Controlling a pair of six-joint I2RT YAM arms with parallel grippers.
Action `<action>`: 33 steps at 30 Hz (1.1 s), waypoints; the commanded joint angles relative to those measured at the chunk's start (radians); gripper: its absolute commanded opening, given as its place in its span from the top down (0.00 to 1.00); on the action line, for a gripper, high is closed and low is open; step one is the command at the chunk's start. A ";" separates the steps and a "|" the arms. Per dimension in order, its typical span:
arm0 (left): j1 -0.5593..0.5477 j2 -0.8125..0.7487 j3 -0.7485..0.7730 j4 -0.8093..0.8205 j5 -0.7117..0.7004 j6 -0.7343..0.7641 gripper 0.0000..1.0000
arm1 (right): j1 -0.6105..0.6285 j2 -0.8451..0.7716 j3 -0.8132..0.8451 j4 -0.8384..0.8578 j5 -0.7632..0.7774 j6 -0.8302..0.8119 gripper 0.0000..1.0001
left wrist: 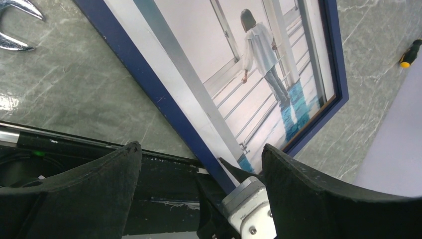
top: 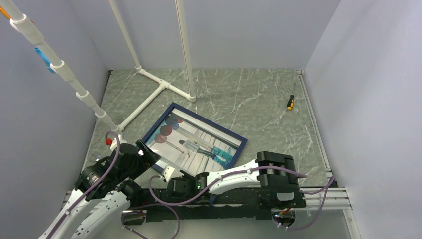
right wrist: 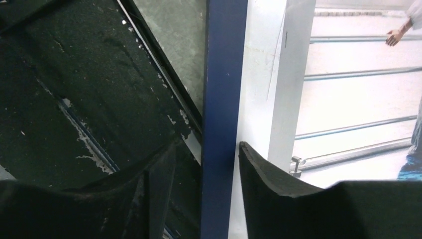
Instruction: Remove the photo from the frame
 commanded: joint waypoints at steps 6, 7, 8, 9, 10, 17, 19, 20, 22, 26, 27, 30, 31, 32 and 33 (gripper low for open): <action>0.003 0.009 -0.027 0.026 0.010 -0.026 0.08 | -0.001 -0.025 -0.015 0.052 0.047 0.021 0.69; 0.004 0.008 -0.026 0.028 0.010 -0.028 0.08 | -0.002 -0.034 -0.011 0.051 0.047 0.020 0.71; 0.003 0.005 -0.024 0.030 0.009 -0.028 0.08 | -0.002 -0.045 -0.006 0.049 0.046 0.019 0.73; 0.003 0.002 -0.018 0.032 0.007 -0.028 0.08 | 0.000 -0.062 -0.002 0.049 0.048 0.021 0.75; 0.003 0.000 -0.011 0.035 0.005 -0.029 0.08 | -0.001 -0.077 -0.002 0.051 0.048 0.020 0.77; 0.003 0.009 0.060 0.034 0.010 -0.024 0.07 | -0.013 -0.162 0.022 0.041 0.033 0.006 1.00; 0.004 0.018 0.078 0.024 0.012 -0.030 0.07 | -0.018 -0.198 0.011 0.052 0.010 0.005 1.00; 0.004 0.020 0.084 0.021 0.014 -0.035 0.06 | -0.021 -0.217 0.003 0.059 -0.005 0.005 1.00; 0.004 0.016 0.087 0.015 0.017 -0.061 0.05 | -0.029 -0.255 -0.022 0.083 -0.032 0.005 1.00; 0.003 -0.020 0.046 0.006 0.034 -0.187 0.05 | -0.064 -0.322 -0.090 0.151 -0.131 0.014 1.00; 0.003 -0.030 0.026 0.011 0.047 -0.230 0.05 | -0.070 -0.335 -0.106 0.171 -0.156 0.017 1.00; 0.004 -0.059 -0.050 0.035 0.098 -0.358 0.06 | -0.089 -0.354 -0.133 0.210 -0.205 0.027 1.00; 0.004 -0.065 -0.077 0.043 0.112 -0.393 0.06 | -0.094 -0.354 -0.137 0.214 -0.215 0.029 1.00; 0.004 -0.072 -0.102 0.056 0.125 -0.422 0.07 | -0.095 -0.352 -0.140 0.219 -0.222 0.030 1.00; 0.004 -0.075 -0.126 0.073 0.137 -0.445 0.07 | -0.097 -0.351 -0.144 0.224 -0.228 0.032 1.00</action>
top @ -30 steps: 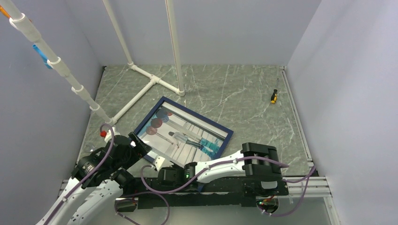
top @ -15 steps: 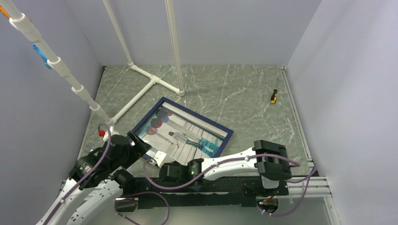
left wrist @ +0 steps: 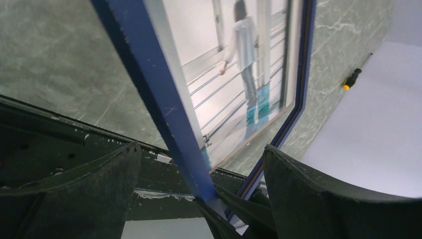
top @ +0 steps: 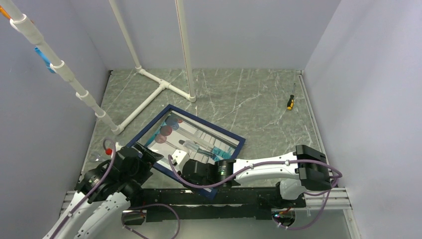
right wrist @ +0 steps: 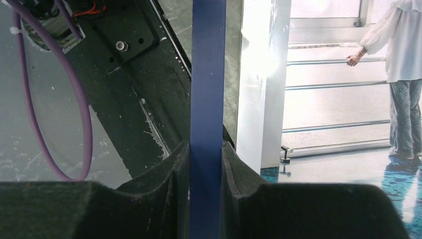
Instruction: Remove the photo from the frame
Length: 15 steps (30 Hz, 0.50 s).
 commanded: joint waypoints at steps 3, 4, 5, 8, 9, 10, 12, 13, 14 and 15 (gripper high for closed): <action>0.003 -0.017 -0.144 0.129 0.105 -0.196 0.06 | -0.012 -0.026 -0.017 0.124 -0.075 0.014 1.00; 0.003 -0.012 -0.164 0.163 0.112 -0.192 0.05 | -0.011 -0.025 -0.018 0.126 -0.081 0.017 1.00; 0.004 -0.003 -0.190 0.200 0.126 -0.187 0.05 | -0.011 -0.025 -0.019 0.130 -0.085 0.018 1.00; 0.003 0.039 -0.234 0.256 0.150 -0.197 0.08 | -0.011 -0.030 -0.025 0.137 -0.090 0.019 1.00; 0.004 0.055 -0.242 0.261 0.152 -0.207 0.09 | -0.011 -0.031 -0.024 0.136 -0.093 0.019 1.00; 0.003 0.068 -0.250 0.273 0.151 -0.207 0.12 | -0.011 -0.032 -0.024 0.134 -0.095 0.018 1.00; 0.003 0.087 -0.258 0.299 0.139 -0.204 0.19 | -0.011 -0.032 -0.026 0.137 -0.099 0.016 1.00; 0.004 0.094 -0.258 0.309 0.132 -0.202 0.25 | -0.011 -0.030 -0.027 0.139 -0.100 0.014 1.00; 0.004 0.100 -0.258 0.315 0.122 -0.196 0.29 | -0.011 -0.027 -0.027 0.138 -0.101 0.014 1.00; 0.003 0.103 -0.257 0.315 0.114 -0.196 0.32 | -0.012 -0.025 -0.026 0.136 -0.103 0.012 1.00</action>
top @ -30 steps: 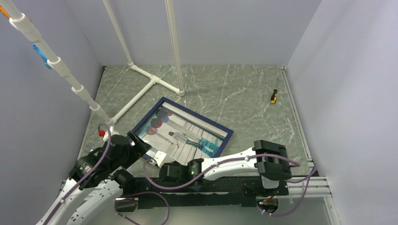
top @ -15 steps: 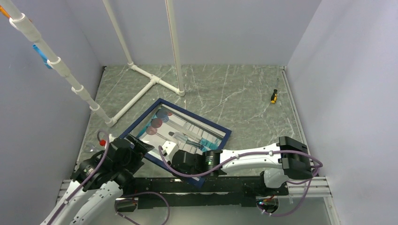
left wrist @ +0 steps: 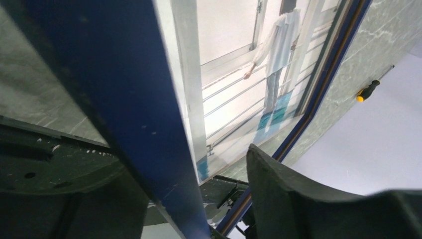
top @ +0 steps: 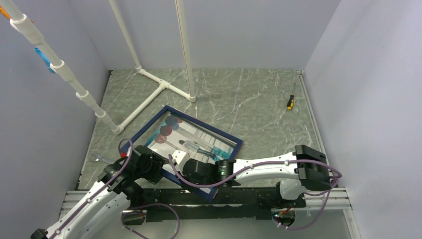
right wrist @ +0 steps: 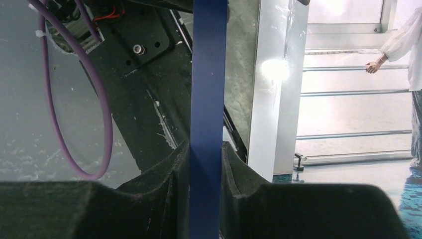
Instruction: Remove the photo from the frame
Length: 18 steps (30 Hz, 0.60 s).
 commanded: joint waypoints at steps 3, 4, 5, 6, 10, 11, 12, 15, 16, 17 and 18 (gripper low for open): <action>0.003 0.022 0.006 0.084 -0.014 -0.012 0.45 | -0.004 -0.014 0.005 0.066 -0.061 0.005 1.00; 0.003 0.020 0.007 0.085 -0.012 -0.011 0.50 | -0.009 -0.009 0.008 0.063 -0.081 0.008 1.00; 0.004 0.018 0.007 0.084 -0.012 -0.012 0.53 | -0.012 -0.003 0.011 0.064 -0.101 0.014 1.00; 0.003 0.016 0.007 0.084 -0.009 -0.011 0.56 | -0.020 0.003 0.013 0.066 -0.114 0.020 1.00; 0.003 0.012 0.013 0.073 0.002 -0.010 0.75 | -0.048 0.024 0.019 0.068 -0.168 0.040 0.77; 0.004 0.013 0.016 0.069 0.004 -0.010 0.78 | -0.054 0.032 0.022 0.065 -0.177 0.042 0.70; 0.003 0.013 0.021 0.064 0.007 -0.008 0.80 | -0.062 0.040 0.027 0.068 -0.194 0.042 0.62; 0.004 0.015 0.031 0.054 0.012 -0.006 0.87 | -0.079 0.074 0.051 0.074 -0.241 0.039 0.47; 0.003 0.014 0.035 0.051 0.015 -0.006 0.88 | -0.083 0.089 0.063 0.076 -0.256 0.036 0.42; 0.003 0.014 0.036 0.051 0.019 -0.007 0.88 | -0.086 0.104 0.076 0.079 -0.269 0.029 0.37; 0.004 0.014 0.037 0.050 0.024 -0.007 0.89 | -0.086 0.123 0.094 0.077 -0.274 0.021 0.33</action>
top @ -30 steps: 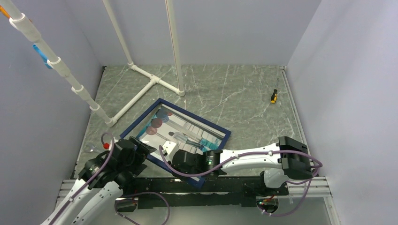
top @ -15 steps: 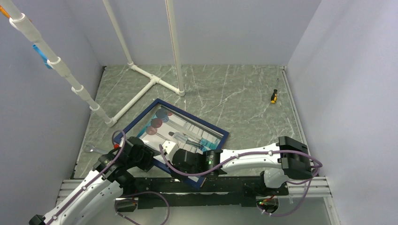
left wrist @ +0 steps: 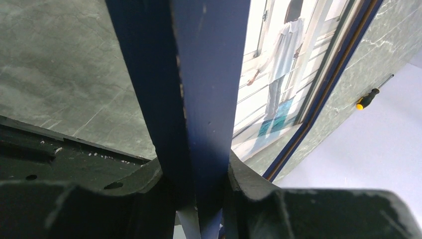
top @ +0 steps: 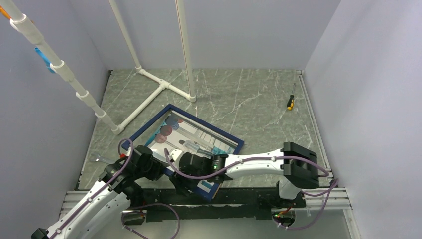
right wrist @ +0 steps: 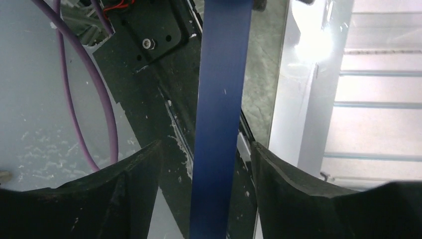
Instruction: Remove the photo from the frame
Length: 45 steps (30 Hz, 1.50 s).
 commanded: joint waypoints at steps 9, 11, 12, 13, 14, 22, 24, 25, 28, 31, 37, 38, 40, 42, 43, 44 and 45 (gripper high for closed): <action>-0.002 -0.019 0.054 0.012 0.038 0.016 0.88 | -0.012 0.175 0.238 -0.043 -0.030 -0.060 0.49; -0.001 -0.036 0.057 -0.005 0.029 0.019 0.83 | -0.012 0.173 0.238 -0.049 -0.027 -0.059 0.67; -0.002 -0.046 0.061 -0.013 0.024 0.018 0.75 | -0.010 0.168 0.235 -0.053 -0.026 -0.058 0.78; -0.001 -0.059 0.066 -0.018 0.019 0.023 0.65 | -0.010 0.159 0.233 -0.059 -0.018 -0.058 0.88; -0.002 -0.071 0.071 -0.023 0.012 0.028 0.56 | -0.009 0.147 0.229 -0.065 -0.009 -0.057 0.96; -0.002 -0.131 0.209 -0.037 -0.087 0.218 0.14 | 0.004 -0.008 0.194 -0.177 0.065 -0.094 1.00; -0.002 -0.135 0.263 -0.059 -0.132 0.276 0.12 | 0.013 -0.065 0.177 -0.202 0.085 -0.100 1.00; -0.001 -0.137 0.292 -0.071 -0.151 0.304 0.11 | 0.020 -0.092 0.162 -0.212 0.100 -0.101 1.00; -0.002 -0.143 0.360 -0.132 -0.210 0.342 0.11 | 0.024 -0.167 0.113 -0.249 0.111 -0.083 1.00; -0.001 -0.157 0.413 -0.168 -0.254 0.377 0.10 | 0.024 -0.248 0.056 -0.303 0.147 -0.050 1.00; -0.002 -0.193 0.423 -0.181 -0.290 0.391 0.10 | 0.020 -0.440 -0.077 -0.433 0.293 0.016 1.00; -0.001 -0.196 0.419 -0.177 -0.289 0.392 0.10 | 0.021 -0.465 -0.092 -0.456 0.317 0.026 1.00; -0.002 -0.200 0.408 -0.162 -0.284 0.396 0.10 | 0.015 -0.517 -0.122 -0.493 0.357 0.039 1.00; -0.002 -0.200 0.402 -0.152 -0.275 0.403 0.10 | -0.008 -0.571 -0.162 -0.496 0.384 0.028 1.00; -0.001 -0.199 0.401 -0.148 -0.271 0.405 0.10 | -0.034 -0.599 -0.177 -0.491 0.383 0.010 1.00; -0.002 -0.198 0.399 -0.145 -0.266 0.408 0.10 | -0.064 -0.615 -0.190 -0.479 0.376 -0.016 1.00; -0.002 -0.197 0.398 -0.144 -0.263 0.412 0.10 | -0.106 -0.627 -0.199 -0.461 0.365 -0.045 1.00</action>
